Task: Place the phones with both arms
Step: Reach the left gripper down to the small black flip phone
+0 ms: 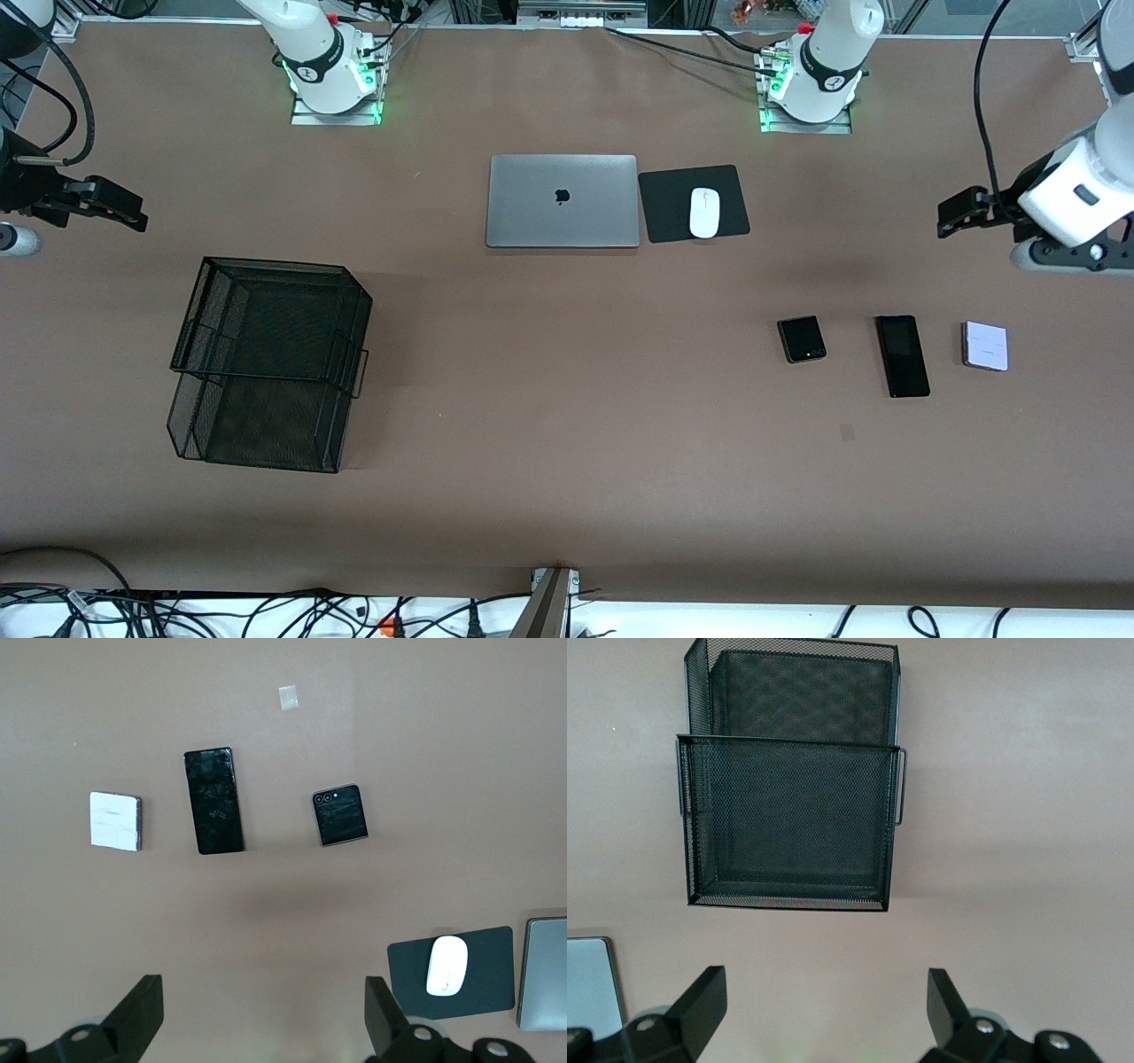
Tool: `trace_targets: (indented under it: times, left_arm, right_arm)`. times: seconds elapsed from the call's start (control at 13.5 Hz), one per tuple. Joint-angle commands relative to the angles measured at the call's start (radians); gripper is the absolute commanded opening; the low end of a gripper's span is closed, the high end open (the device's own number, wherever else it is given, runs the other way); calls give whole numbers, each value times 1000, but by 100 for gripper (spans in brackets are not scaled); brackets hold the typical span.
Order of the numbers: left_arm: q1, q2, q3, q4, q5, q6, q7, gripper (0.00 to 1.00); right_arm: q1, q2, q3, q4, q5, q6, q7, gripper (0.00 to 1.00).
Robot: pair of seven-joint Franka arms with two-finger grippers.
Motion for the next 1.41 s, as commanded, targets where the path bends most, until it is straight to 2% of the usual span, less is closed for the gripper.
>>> trace_targets:
  times: [0.0, 0.15, 0.37, 0.59, 0.74, 0.97, 1.11, 1.34]
  left_arm:
    - [0, 60, 6, 42, -83, -33, 6, 100]
    - [-3, 103, 5, -28, -154, 17, -17, 100]
    - [-18, 155, -67, -163, -163, 290, -105, 100]
    - [-6, 214, -71, -329, -156, 606, -109, 100]
    - [-9, 264, -71, -387, -153, 738, -129, 100]
    - [-29, 307, -71, -458, -153, 811, -239, 100]
    - [-49, 338, -69, -460, -137, 820, -302, 100]
    - [-50, 376, -71, -461, -68, 904, -324, 100]
  right_arm:
    - [-11, -9, 10, 1, -3, -6, -1, 100]
    - [-11, -8, 10, 1, -3, -6, -4, 100]
    - [-11, -9, 8, 3, -3, -9, -4, 100]
    - [-12, -12, 7, 4, -3, -12, -4, 100]
    - [-11, -11, 7, 9, -3, -14, -4, 100]
    - [-12, -11, 7, 9, -3, -15, -6, 100]
    - [-12, -12, 7, 9, -3, -15, -6, 100]
    - [-12, -12, 7, 9, -3, -15, -6, 100]
